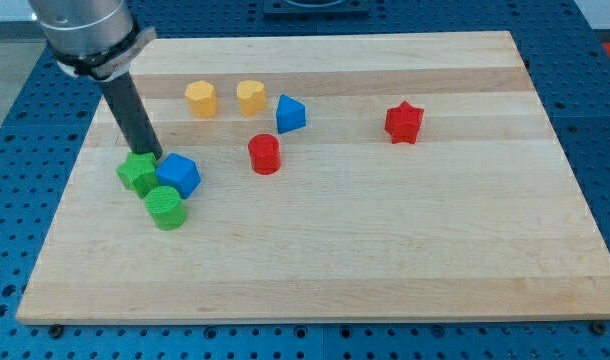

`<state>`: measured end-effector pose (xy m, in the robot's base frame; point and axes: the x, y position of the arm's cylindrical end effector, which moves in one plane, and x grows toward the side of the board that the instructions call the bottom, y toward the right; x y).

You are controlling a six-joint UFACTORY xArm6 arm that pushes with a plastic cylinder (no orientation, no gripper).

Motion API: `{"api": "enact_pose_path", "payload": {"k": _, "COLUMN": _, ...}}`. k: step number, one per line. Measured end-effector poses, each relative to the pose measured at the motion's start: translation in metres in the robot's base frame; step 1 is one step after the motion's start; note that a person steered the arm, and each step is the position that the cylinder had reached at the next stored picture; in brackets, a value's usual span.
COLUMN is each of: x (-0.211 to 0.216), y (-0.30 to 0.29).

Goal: Move the arm to the left of the blue triangle

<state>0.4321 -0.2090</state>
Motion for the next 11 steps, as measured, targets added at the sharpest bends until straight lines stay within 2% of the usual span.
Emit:
{"api": "enact_pose_path", "payload": {"k": 2, "x": 0.024, "y": 0.000}}
{"api": "enact_pose_path", "payload": {"k": 3, "x": 0.011, "y": 0.000}}
{"api": "enact_pose_path", "payload": {"k": 5, "x": -0.056, "y": 0.000}}
{"api": "enact_pose_path", "payload": {"k": 7, "x": -0.062, "y": 0.044}}
{"api": "enact_pose_path", "payload": {"k": 9, "x": -0.046, "y": 0.095}}
{"api": "enact_pose_path", "payload": {"k": 10, "x": -0.062, "y": 0.102}}
{"api": "enact_pose_path", "payload": {"k": 11, "x": -0.102, "y": 0.102}}
